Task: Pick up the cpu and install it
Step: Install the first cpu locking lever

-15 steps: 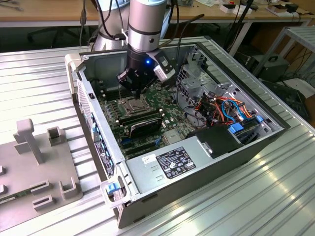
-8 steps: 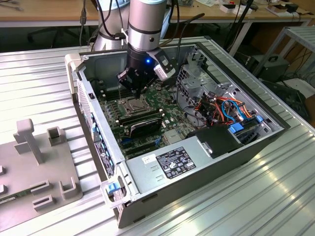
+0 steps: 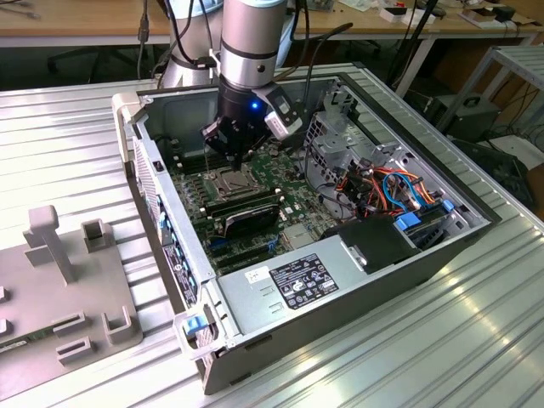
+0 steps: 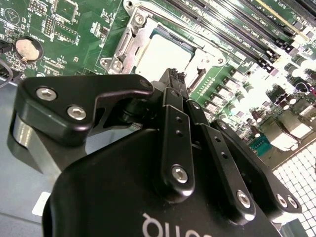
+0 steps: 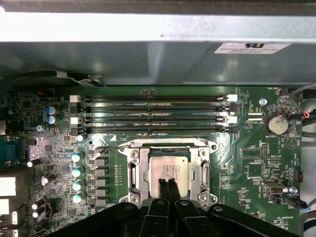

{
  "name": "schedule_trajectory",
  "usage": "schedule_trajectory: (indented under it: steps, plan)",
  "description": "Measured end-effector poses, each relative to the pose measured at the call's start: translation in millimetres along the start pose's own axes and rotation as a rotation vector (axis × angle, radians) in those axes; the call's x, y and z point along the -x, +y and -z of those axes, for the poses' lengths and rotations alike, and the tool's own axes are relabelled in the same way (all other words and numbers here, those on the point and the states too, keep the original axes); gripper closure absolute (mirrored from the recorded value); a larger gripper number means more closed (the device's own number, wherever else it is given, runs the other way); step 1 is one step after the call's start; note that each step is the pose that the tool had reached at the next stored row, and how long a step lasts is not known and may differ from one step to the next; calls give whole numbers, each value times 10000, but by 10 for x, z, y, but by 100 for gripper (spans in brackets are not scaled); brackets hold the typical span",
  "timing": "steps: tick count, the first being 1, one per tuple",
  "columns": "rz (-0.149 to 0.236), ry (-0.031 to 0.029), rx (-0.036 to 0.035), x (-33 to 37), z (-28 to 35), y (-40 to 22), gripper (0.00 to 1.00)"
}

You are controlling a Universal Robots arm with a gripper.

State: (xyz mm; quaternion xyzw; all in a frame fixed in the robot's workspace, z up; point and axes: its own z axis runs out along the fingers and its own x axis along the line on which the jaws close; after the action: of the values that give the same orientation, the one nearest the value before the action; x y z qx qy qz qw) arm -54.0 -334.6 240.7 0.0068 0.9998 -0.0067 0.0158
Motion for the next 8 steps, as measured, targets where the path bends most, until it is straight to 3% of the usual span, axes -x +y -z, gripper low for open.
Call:
schedule_trajectory:
  steps: [8]
  plan:
    - [2, -3, 0, -198, 6, -3, 89]
